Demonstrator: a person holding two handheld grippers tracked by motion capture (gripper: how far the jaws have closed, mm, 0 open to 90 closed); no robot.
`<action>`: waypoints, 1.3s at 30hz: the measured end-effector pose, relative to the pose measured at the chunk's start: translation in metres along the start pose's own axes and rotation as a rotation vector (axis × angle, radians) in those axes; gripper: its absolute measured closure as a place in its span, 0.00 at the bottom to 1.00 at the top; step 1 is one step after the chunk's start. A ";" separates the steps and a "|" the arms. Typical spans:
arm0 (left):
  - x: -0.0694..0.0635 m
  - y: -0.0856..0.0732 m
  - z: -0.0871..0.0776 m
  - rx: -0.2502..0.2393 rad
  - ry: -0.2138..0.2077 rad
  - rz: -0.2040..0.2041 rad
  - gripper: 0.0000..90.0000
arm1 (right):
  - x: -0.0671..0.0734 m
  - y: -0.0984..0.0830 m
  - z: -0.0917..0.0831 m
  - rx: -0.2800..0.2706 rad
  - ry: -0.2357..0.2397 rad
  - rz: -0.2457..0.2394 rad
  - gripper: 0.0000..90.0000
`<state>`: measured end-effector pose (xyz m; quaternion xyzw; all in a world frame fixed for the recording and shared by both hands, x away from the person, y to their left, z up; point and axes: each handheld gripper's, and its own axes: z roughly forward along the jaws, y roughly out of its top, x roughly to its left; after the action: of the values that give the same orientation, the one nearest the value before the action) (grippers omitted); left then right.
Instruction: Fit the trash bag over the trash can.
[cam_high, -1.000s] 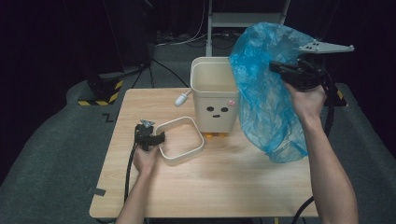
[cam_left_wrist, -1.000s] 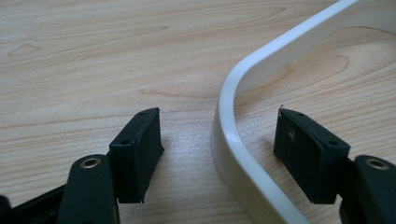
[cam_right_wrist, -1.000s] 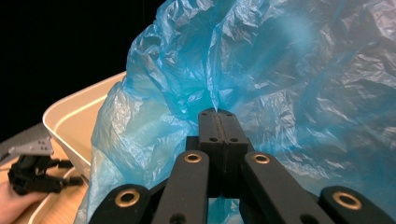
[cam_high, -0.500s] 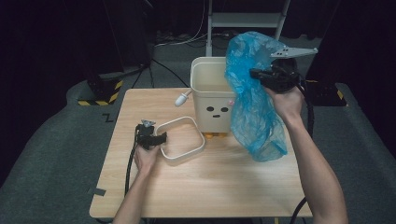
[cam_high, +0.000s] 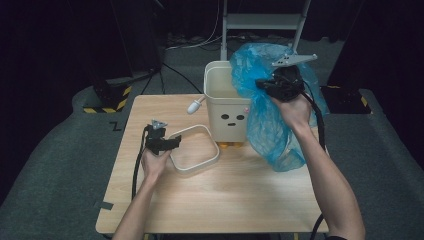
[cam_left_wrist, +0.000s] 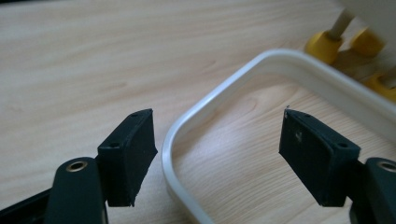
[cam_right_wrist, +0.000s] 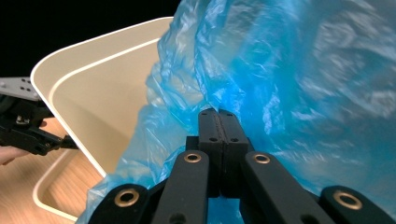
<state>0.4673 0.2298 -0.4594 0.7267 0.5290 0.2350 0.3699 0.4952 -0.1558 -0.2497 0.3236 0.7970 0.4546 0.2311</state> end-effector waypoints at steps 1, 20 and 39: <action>-0.001 0.004 -0.004 -0.010 -0.006 0.005 0.30 | 0.000 0.000 0.001 0.002 0.003 0.000 1.00; 0.003 0.062 -0.052 -0.109 -0.034 -0.042 0.32 | -0.002 0.023 -0.008 -0.117 0.105 0.057 1.00; -0.026 0.128 -0.081 -0.212 -0.112 0.029 0.31 | 0.008 0.025 0.013 -0.017 0.073 -0.004 1.00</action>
<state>0.4757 0.2076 -0.3080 0.7032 0.4691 0.2539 0.4702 0.5057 -0.1329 -0.2350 0.3034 0.8016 0.4724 0.2056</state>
